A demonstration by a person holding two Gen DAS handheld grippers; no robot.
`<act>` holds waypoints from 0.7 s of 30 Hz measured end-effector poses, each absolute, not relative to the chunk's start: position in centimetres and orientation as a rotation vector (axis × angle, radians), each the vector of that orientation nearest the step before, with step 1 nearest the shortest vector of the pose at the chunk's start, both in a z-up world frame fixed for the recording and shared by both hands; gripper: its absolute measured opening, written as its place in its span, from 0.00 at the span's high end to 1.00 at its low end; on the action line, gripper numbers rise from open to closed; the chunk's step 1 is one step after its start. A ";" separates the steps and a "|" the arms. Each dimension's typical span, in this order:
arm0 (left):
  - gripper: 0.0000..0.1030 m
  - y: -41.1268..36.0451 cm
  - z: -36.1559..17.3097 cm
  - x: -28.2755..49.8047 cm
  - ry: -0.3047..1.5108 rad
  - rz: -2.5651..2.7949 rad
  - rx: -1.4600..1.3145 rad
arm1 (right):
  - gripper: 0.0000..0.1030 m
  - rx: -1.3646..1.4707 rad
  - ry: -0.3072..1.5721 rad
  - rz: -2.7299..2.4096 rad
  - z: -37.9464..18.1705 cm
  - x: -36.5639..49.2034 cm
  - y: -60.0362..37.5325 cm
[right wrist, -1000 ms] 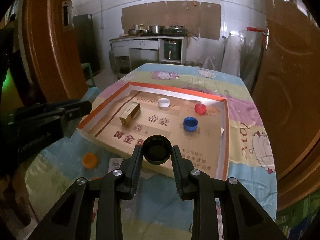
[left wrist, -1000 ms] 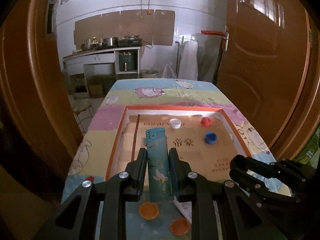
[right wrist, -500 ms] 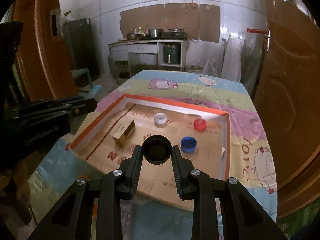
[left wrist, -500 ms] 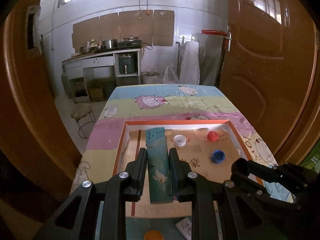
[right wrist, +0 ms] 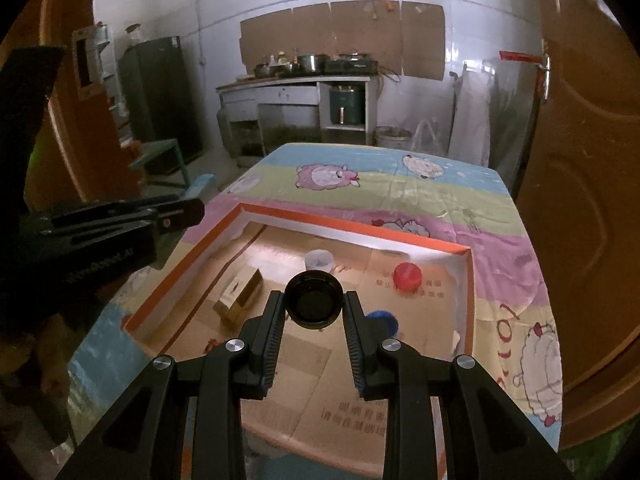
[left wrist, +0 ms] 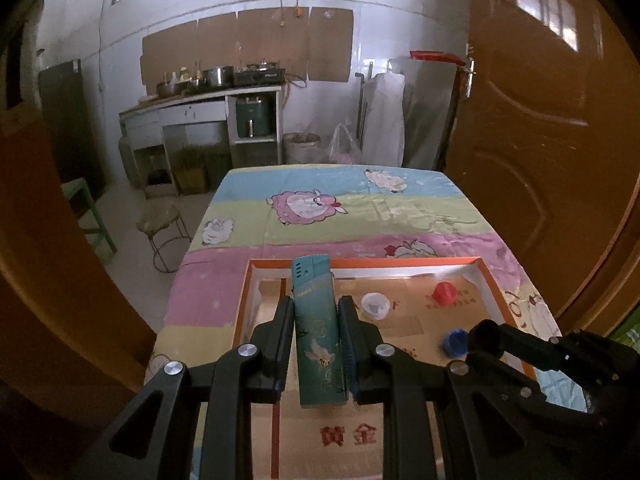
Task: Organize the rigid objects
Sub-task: 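Carry the black cap and blue lighter over the box tray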
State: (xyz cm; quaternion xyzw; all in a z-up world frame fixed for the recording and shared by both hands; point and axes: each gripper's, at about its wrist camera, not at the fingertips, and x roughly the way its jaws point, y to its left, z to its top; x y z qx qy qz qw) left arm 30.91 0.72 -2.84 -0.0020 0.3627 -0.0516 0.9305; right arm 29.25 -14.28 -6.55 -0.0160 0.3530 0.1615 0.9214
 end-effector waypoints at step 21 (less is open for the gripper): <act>0.78 2.1 -8.2 38.4 0.928 -0.107 0.017 | 0.71 -0.043 0.853 0.317 -9.7 35.0 -13.0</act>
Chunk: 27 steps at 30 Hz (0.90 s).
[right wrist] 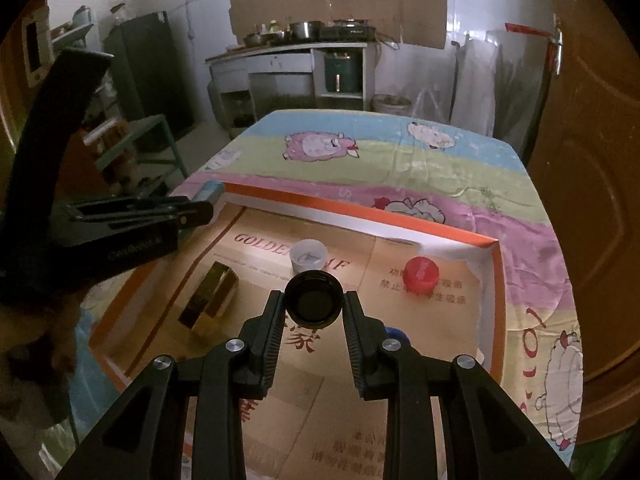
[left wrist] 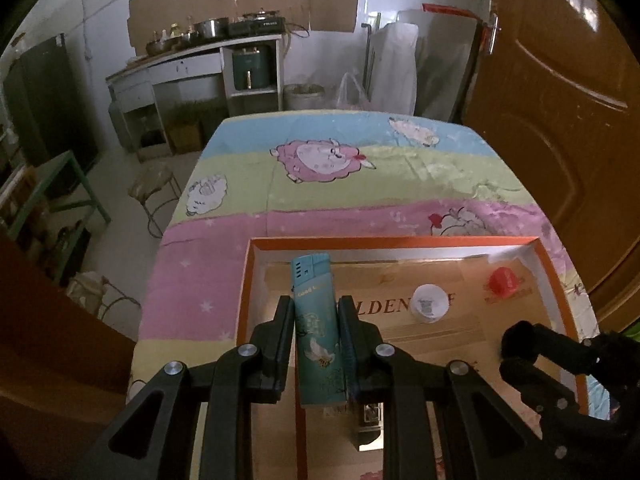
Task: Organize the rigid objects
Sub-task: 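Carry the black cap and blue lighter over the box tray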
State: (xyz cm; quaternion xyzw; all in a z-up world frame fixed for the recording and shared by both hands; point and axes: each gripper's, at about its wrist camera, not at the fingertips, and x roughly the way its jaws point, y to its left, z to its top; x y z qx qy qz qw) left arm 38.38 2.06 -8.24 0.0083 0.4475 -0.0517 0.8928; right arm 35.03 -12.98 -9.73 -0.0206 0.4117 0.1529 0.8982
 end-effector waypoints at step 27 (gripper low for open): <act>0.78 2.1 -11.7 40.1 1.009 -0.111 0.051 | 0.71 -0.068 0.941 0.297 -12.3 37.5 -12.1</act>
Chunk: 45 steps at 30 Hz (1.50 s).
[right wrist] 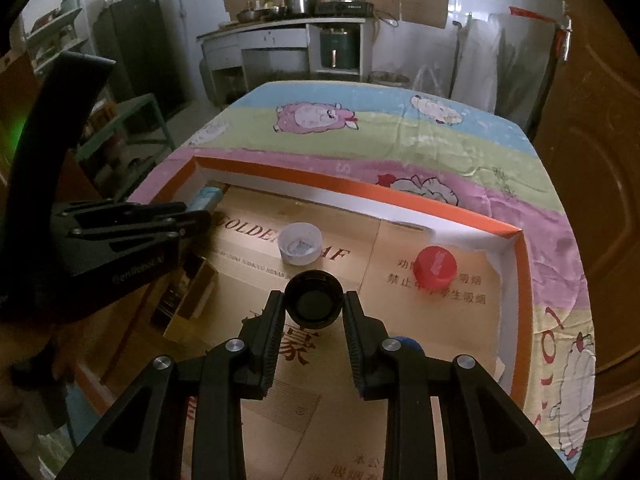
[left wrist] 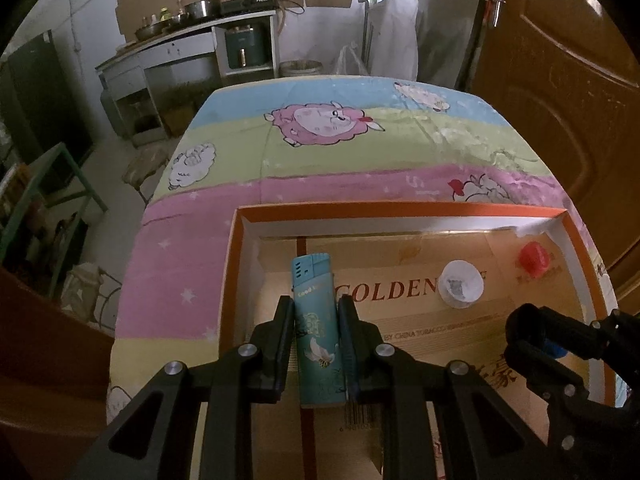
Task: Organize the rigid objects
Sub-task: 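Carry the black cap and blue lighter over the box tray, then lower both items into the tray and open both grippers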
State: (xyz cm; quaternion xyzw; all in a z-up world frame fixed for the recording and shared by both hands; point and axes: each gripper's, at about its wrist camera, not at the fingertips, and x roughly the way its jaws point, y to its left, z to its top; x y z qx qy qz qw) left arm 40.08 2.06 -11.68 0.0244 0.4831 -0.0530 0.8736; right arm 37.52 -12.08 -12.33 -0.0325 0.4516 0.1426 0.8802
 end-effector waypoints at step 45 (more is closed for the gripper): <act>0.71 2.3 -11.4 40.0 0.994 -0.131 -0.007 | 0.62 -0.099 0.975 0.277 -13.1 37.9 -11.8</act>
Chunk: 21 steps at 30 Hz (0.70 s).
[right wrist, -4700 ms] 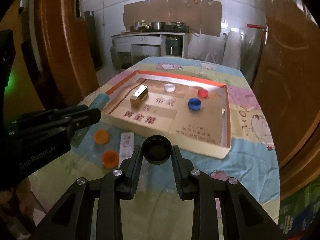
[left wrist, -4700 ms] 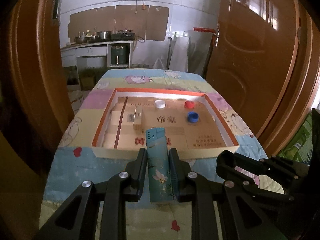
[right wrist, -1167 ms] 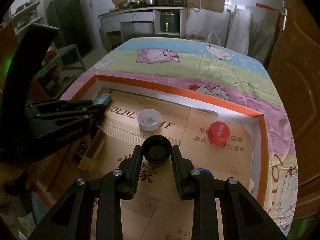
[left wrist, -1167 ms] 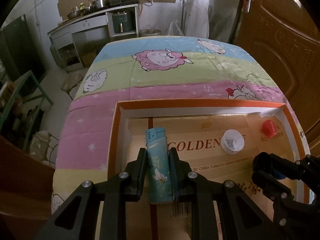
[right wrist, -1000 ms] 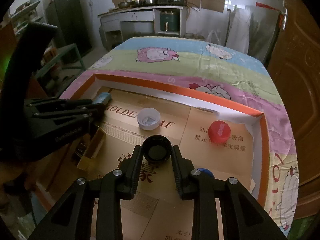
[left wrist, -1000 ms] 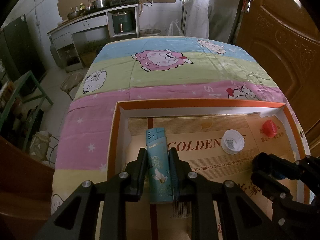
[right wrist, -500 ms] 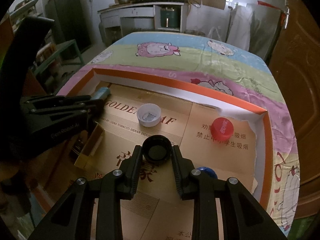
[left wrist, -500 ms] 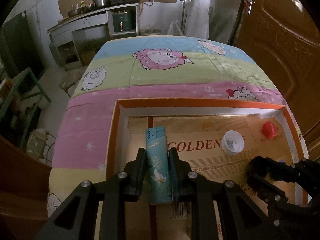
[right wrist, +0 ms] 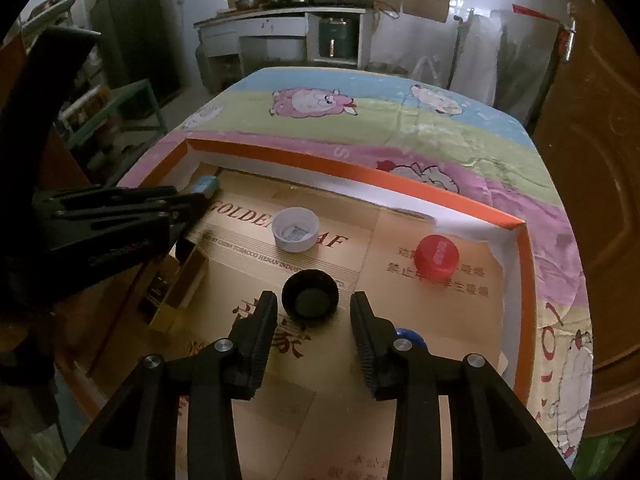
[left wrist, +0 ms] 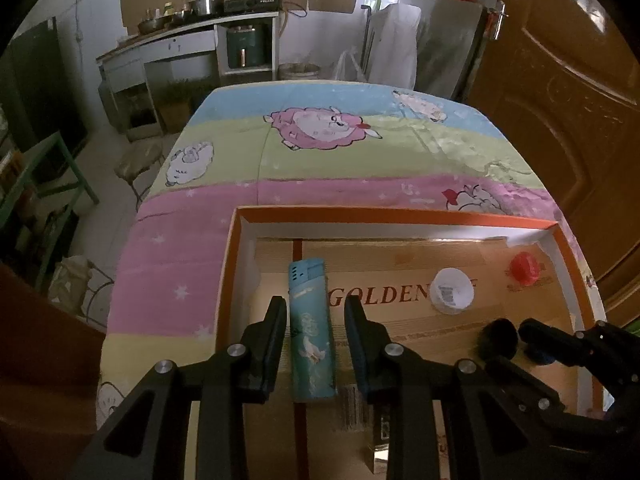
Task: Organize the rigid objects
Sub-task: 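Lower both items into the tray and open both grippers, then lift both open grippers out of the tray toward the loose items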
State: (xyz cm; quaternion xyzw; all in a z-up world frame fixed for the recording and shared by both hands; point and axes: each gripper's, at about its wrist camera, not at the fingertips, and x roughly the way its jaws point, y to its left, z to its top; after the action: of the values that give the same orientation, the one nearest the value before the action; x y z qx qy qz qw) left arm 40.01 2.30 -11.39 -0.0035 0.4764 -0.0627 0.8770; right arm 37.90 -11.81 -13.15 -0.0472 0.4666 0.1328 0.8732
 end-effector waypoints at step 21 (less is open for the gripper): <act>0.71 1.9 -7.7 36.2 0.922 -0.138 -0.019 | 0.62 -0.083 0.943 0.265 -10.7 34.9 -12.6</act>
State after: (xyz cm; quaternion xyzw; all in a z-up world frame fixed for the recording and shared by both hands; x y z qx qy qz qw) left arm 36.19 1.89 -7.68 -0.0090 0.4444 -0.0666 0.8933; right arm 34.91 -12.65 -10.65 -0.0397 0.4526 0.1272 0.8817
